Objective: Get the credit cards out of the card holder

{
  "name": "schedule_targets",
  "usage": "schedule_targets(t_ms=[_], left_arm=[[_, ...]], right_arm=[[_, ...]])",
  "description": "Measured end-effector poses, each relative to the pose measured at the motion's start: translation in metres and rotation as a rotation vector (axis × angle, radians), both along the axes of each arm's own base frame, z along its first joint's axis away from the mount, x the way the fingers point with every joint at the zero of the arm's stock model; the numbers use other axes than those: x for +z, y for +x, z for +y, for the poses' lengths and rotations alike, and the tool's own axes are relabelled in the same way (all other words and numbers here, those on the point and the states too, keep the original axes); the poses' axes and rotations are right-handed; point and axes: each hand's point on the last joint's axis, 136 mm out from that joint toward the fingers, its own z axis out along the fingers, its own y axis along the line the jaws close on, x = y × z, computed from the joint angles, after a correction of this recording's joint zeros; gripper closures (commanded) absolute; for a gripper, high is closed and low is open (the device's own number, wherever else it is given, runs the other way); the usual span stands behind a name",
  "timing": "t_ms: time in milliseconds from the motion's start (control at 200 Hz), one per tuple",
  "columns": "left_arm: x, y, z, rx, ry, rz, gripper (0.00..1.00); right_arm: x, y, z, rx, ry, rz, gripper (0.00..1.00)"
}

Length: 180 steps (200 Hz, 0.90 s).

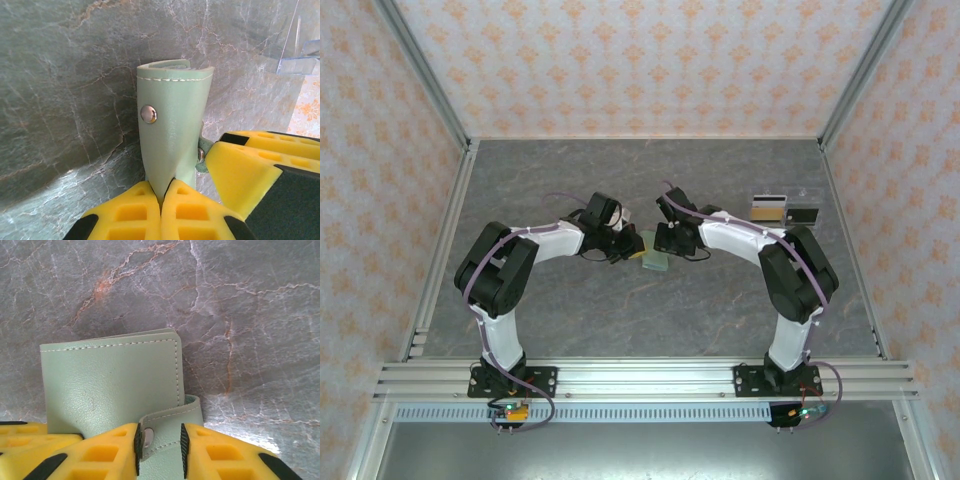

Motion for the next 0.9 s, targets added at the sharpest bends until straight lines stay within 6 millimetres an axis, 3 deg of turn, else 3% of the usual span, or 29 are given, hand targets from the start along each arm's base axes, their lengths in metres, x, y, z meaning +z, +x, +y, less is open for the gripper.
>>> schedule_targets(t_ms=[105,280,546,781,901], left_arm=[[-0.001,-0.001,0.001,0.001,0.004,0.009,1.00],[-0.001,-0.002,0.001,0.000,0.005,0.012,1.00],[-0.001,-0.002,0.001,-0.002,0.004,0.014,1.00],[-0.001,-0.002,0.001,0.002,0.009,0.012,1.00],[0.001,-0.004,0.001,0.003,0.033,0.007,1.00]], right_arm=[[0.000,-0.001,0.000,0.013,0.012,0.007,0.65],[0.001,-0.003,0.003,0.038,0.029,0.016,0.74],[-0.004,-0.005,0.012,0.088,0.043,0.056,0.74],[-0.006,-0.006,0.013,0.109,0.035,0.073,1.00],[-0.004,-0.005,0.010,0.101,0.013,0.060,1.00]])
